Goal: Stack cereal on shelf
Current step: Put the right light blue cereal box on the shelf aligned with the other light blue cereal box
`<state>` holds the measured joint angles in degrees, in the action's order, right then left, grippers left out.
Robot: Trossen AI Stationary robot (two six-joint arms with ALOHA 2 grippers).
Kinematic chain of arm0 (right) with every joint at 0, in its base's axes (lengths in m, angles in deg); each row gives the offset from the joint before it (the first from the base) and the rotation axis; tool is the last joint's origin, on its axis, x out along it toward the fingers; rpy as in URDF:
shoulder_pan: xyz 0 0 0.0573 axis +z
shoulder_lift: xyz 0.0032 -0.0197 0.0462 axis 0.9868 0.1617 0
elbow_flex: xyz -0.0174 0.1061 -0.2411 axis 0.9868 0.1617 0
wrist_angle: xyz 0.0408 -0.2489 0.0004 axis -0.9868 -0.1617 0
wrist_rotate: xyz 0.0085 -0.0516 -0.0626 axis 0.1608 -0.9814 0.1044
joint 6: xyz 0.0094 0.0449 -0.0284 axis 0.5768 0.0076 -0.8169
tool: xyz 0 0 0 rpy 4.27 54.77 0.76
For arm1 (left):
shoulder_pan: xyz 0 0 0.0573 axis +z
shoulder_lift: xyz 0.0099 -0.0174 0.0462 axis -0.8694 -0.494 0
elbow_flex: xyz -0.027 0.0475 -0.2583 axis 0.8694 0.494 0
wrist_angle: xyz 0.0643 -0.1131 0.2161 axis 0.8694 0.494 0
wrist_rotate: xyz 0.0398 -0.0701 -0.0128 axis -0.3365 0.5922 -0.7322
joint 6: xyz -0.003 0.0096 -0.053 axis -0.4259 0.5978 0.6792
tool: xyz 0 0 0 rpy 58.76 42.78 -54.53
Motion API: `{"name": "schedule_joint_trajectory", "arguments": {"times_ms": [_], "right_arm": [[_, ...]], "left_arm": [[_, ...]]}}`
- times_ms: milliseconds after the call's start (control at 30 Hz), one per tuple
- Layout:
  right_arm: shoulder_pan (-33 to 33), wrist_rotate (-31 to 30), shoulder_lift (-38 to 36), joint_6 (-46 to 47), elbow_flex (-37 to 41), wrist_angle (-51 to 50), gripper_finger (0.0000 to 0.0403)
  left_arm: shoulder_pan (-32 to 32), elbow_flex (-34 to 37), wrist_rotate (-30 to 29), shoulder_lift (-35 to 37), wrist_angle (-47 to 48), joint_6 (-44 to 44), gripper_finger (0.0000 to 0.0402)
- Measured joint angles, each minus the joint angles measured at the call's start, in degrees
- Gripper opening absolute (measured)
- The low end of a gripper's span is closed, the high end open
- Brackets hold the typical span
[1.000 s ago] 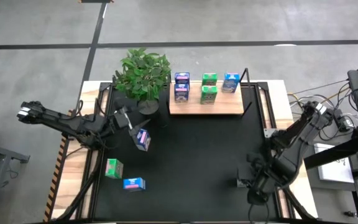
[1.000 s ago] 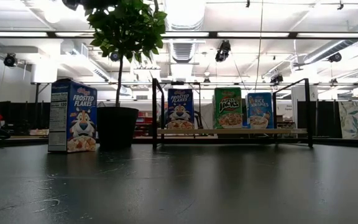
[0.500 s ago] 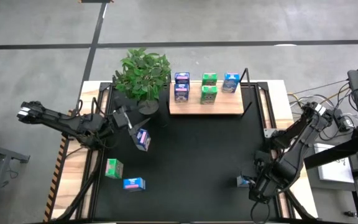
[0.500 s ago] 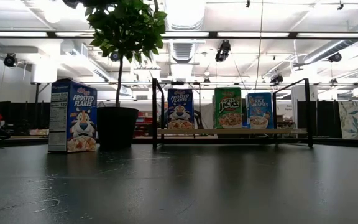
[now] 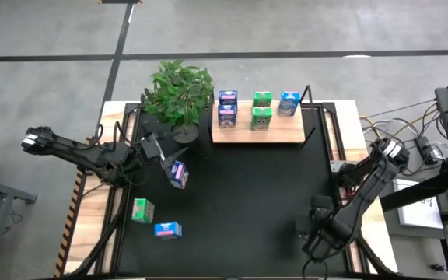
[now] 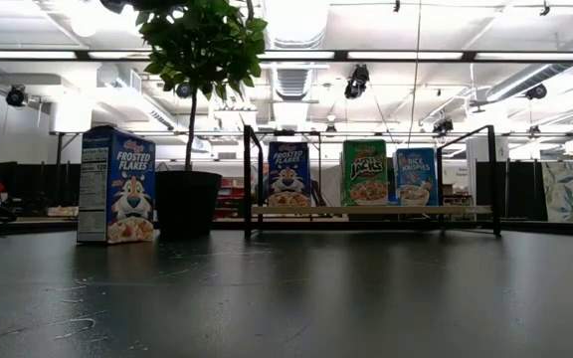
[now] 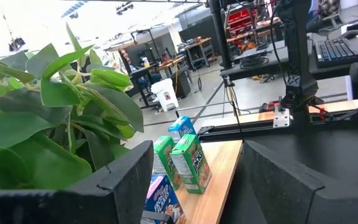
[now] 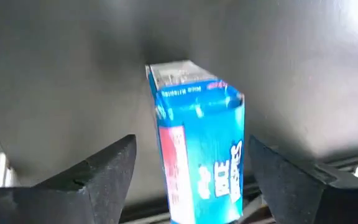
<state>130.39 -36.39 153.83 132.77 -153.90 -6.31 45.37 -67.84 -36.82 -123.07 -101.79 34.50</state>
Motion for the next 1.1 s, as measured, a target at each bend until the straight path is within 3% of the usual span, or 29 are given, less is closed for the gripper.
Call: {"name": "schedule_joint_trajectory", "arguments": {"times_ms": [500,867,1100], "right_arm": [[-0.02,-0.77,-0.37,0.49,0.0,0.1,0.0173],[-1.45,-1.42,-0.48,1.44,-1.15,0.06,0.013],[-9.34,-1.38,-0.75,-2.74,-5.82,-3.05,0.0119]], "left_arm": [[0.0,0.0,-0.04,0.0,-0.09,0.1,0.0233],[0.01,0.0,-0.04,0.0,-0.07,1.33,0.0233],[0.0,0.0,-0.04,0.0,0.11,2.49,0.0233]]}}
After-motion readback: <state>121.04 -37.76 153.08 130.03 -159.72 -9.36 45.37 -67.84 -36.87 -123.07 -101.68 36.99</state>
